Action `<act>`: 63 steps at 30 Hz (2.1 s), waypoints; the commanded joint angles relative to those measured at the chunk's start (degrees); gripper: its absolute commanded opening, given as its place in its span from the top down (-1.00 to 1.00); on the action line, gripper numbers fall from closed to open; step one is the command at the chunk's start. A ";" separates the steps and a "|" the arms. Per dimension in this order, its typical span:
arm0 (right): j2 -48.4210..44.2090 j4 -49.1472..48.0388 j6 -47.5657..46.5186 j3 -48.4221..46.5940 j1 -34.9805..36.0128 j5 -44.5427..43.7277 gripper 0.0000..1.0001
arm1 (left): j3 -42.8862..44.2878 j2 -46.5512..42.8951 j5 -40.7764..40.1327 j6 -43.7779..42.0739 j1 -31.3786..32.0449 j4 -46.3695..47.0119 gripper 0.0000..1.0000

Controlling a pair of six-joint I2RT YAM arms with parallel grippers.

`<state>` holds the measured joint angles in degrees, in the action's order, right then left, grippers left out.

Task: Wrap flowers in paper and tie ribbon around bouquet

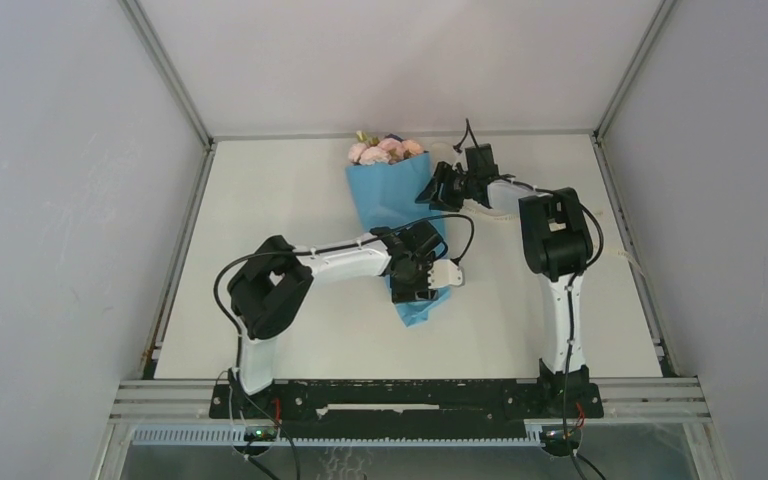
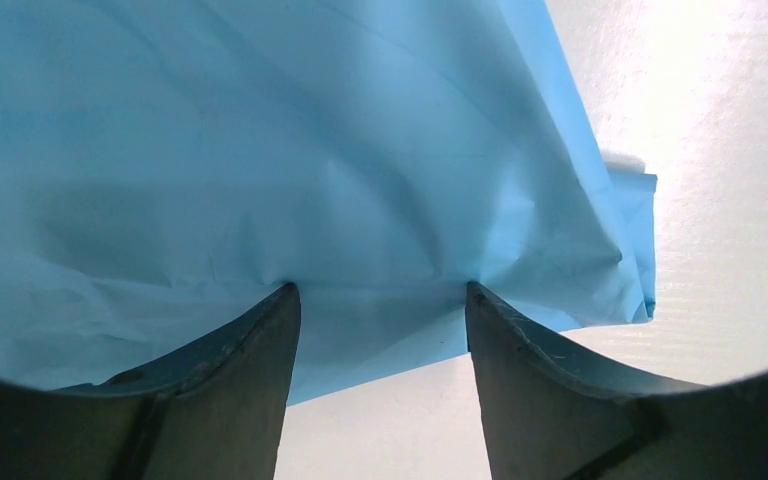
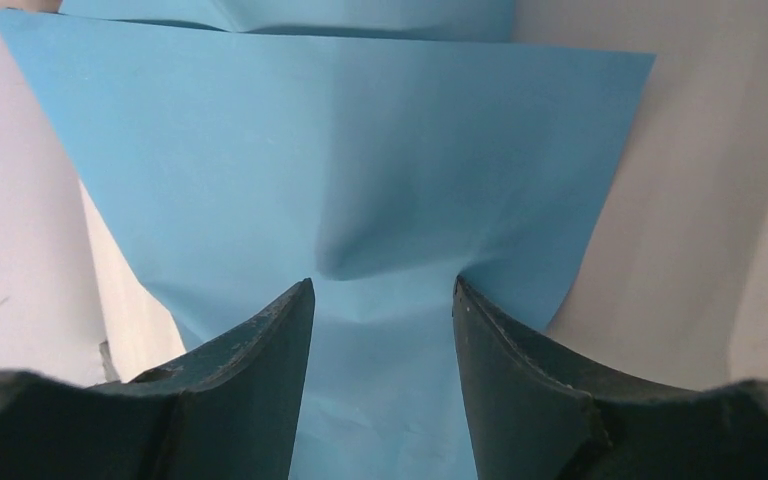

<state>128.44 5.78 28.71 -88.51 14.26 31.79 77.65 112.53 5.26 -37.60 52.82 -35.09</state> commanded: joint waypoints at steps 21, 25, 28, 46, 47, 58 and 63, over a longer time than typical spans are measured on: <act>-8.82 -3.44 0.51 17.67 4.66 1.59 -0.26 | 5.14 -8.63 6.35 5.13 -6.00 -21.49 -0.71; -9.01 -4.15 1.30 17.64 5.51 0.43 -0.25 | 9.60 -10.61 13.01 16.54 -14.77 -17.75 -0.79; -10.25 -2.50 -0.06 17.67 6.62 -2.00 -0.25 | 11.26 -7.73 13.33 30.44 -24.20 -12.65 -0.82; -11.25 -0.80 -0.88 17.62 9.86 -4.34 -0.25 | 3.49 5.86 27.55 57.80 -34.56 7.21 -0.90; -11.14 -0.97 -0.67 17.66 9.78 -4.17 -0.25 | 3.40 6.99 27.76 58.34 -34.47 7.36 -0.87; -10.19 -2.27 1.09 17.67 9.73 -2.41 -0.24 | -0.04 8.80 34.07 63.30 -33.92 14.45 -0.40; -10.43 -3.15 1.87 17.67 9.72 -1.51 -0.24 | -0.33 9.80 35.07 64.68 -33.86 15.58 0.14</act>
<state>117.64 1.78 29.61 -71.88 23.05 28.99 78.85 120.09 39.38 25.87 17.89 -21.39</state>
